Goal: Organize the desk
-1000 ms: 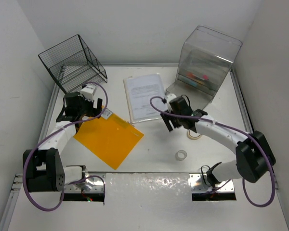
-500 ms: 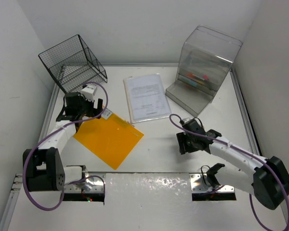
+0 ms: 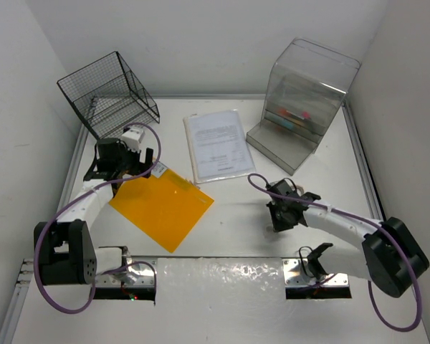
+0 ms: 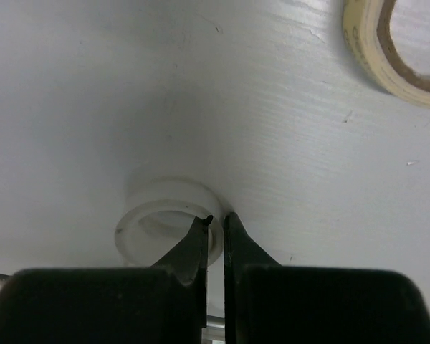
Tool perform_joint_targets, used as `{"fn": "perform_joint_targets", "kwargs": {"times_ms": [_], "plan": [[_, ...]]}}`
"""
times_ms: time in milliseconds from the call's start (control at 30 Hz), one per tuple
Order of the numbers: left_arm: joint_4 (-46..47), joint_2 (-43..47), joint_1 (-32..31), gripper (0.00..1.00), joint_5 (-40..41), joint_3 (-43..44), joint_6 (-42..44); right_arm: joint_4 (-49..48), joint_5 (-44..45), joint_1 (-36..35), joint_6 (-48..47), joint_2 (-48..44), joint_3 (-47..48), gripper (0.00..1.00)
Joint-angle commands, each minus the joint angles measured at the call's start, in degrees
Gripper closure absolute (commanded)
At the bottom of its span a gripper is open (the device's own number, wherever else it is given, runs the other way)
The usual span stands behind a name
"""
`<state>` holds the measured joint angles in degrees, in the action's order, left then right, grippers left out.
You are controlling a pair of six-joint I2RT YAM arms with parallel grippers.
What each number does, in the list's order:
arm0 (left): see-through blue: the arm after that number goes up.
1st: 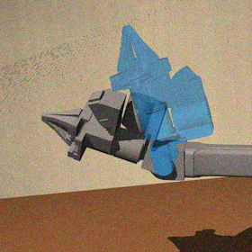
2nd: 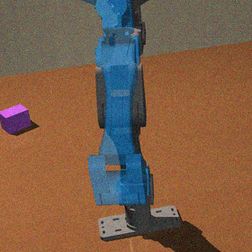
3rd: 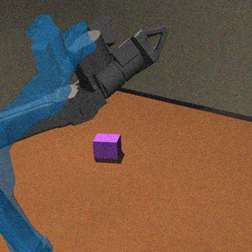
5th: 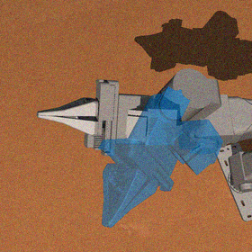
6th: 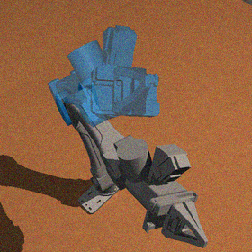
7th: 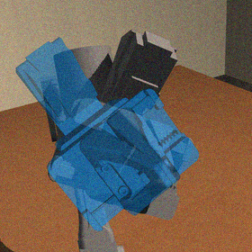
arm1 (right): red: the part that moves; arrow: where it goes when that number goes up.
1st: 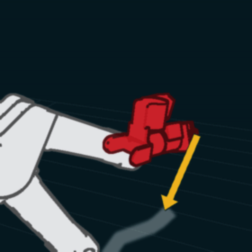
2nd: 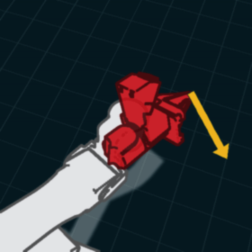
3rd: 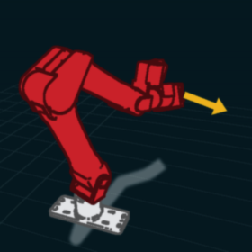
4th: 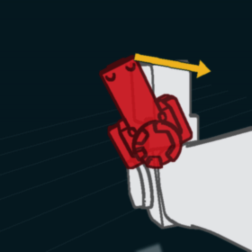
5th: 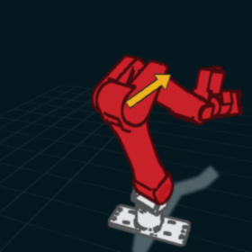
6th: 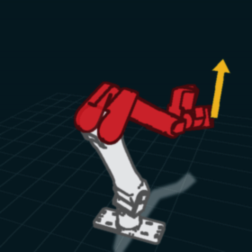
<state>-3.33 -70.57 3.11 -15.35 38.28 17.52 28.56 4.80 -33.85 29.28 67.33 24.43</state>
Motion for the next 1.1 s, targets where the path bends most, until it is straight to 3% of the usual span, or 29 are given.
{"fn": "perform_joint_targets", "kwargs": {"times_ms": [0, 133, 300, 400, 500, 667, 900, 1067], "plan": [[0.70, 0.08, 0.66, 0.11, -0.91, 2.50, 0.32, -1.58, 1.09, -0.17, -0.97, 2.80, 1.67, 1.00], [1.05, -0.01, 0.66, 0.11, -0.91, 2.41, 0.32, 0.45, 1.53, -0.17, -2.73, -0.09, 8.16, 1.00], [1.40, -0.36, 0.58, 0.11, -0.82, 2.41, 0.32, -7.18, 12.23, 0.09, -6.07, -3.00, 18.28, 1.00], [1.22, -0.54, 0.66, 0.11, -0.82, 2.50, 0.24, -11.94, 17.43, 3.68, -8.88, 2.61, 25.02, 1.00], [1.05, -0.71, 0.66, 0.11, -0.55, 2.59, 0.24, -14.22, 16.82, 11.23, -8.89, 15.79, 33.56, 1.00], [1.22, -1.06, 0.58, 0.11, -0.55, 2.76, 0.24, -14.32, 22.88, 14.94, -8.45, 29.68, 47.79, 1.00], [1.31, -2.29, 0.58, 0.11, -0.64, 2.67, 0.41, -17.73, 30.62, 16.88, -2.13, 39.10, 50.46, 1.00], [1.22, -2.65, 0.58, 0.11, -0.47, 2.76, 0.41, -18.27, 29.66, 18.64, 3.76, 42.96, 50.90, 1.00]]}}
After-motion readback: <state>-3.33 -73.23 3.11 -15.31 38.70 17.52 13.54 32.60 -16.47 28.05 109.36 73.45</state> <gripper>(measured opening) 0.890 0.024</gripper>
